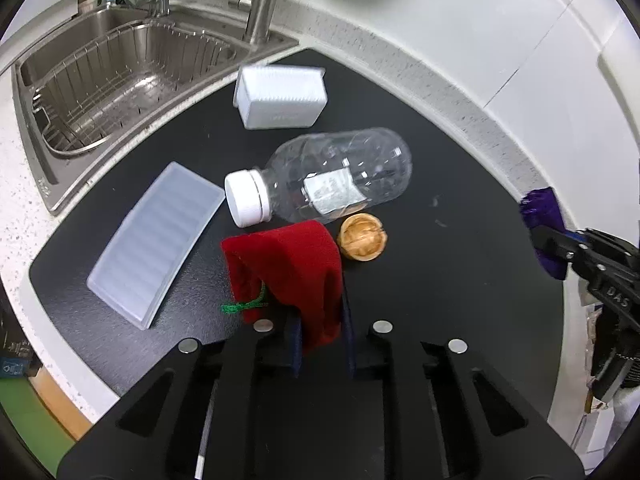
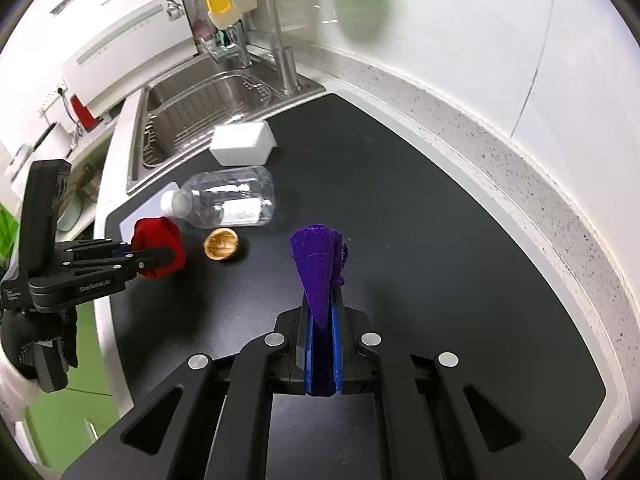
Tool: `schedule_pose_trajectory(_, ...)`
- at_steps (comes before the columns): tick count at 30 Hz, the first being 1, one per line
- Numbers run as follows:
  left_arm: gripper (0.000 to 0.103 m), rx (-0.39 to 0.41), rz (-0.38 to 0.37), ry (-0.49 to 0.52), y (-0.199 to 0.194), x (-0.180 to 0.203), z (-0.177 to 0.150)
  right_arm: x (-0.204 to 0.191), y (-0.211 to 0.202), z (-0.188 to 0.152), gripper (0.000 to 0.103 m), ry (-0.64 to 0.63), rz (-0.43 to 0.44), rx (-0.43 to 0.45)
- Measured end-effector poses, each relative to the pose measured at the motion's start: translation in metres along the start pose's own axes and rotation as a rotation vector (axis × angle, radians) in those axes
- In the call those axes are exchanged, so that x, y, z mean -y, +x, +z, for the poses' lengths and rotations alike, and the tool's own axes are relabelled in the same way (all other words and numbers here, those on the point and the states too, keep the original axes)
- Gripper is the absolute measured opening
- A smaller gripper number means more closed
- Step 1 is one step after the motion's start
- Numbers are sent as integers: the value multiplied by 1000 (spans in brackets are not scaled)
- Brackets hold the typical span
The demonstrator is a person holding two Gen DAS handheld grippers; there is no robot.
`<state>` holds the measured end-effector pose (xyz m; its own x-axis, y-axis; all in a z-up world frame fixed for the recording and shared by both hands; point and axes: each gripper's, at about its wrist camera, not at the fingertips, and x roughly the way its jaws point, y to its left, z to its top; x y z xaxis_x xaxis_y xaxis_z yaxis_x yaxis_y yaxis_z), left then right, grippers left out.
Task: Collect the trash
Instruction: 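Grasp the red mesh bag with the left tool while the right tool holds the purple pouch, then carry both items to the pink wastebasket and open both tools to drop them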
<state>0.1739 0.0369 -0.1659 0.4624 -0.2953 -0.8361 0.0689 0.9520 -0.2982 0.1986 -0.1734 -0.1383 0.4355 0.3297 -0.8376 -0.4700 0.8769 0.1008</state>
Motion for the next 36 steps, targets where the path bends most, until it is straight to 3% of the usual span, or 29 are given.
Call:
schedule_pose_trajectory(8, 14, 93, 3, -3, -67, -3, -14, -48, -20, 8, 7, -69, 55, 40)
schedule_pose_trajectory(14, 14, 171, 56, -54, -135, -38, -49, -122, -30, 11, 7, -174, 140, 63)
schedule_pose_trajectory(19, 14, 215, 157, -137, -188, -89, -98, -200, -18, 8, 7, -280, 237, 48)
schedule_pose_trajectory(24, 14, 221, 244, -265, -217, -144, -155, -289, 6, -10, 7, -419, 329, -8)
schedule_pose_trajectory(30, 14, 207, 326, -423, -234, -212, -231, -388, 50, -42, 7, -565, 427, -109)
schedule_pose_trajectory(36, 14, 178, 375, -561, -225, -272, -302, -462, 108, -84, 7, -681, 472, -218)
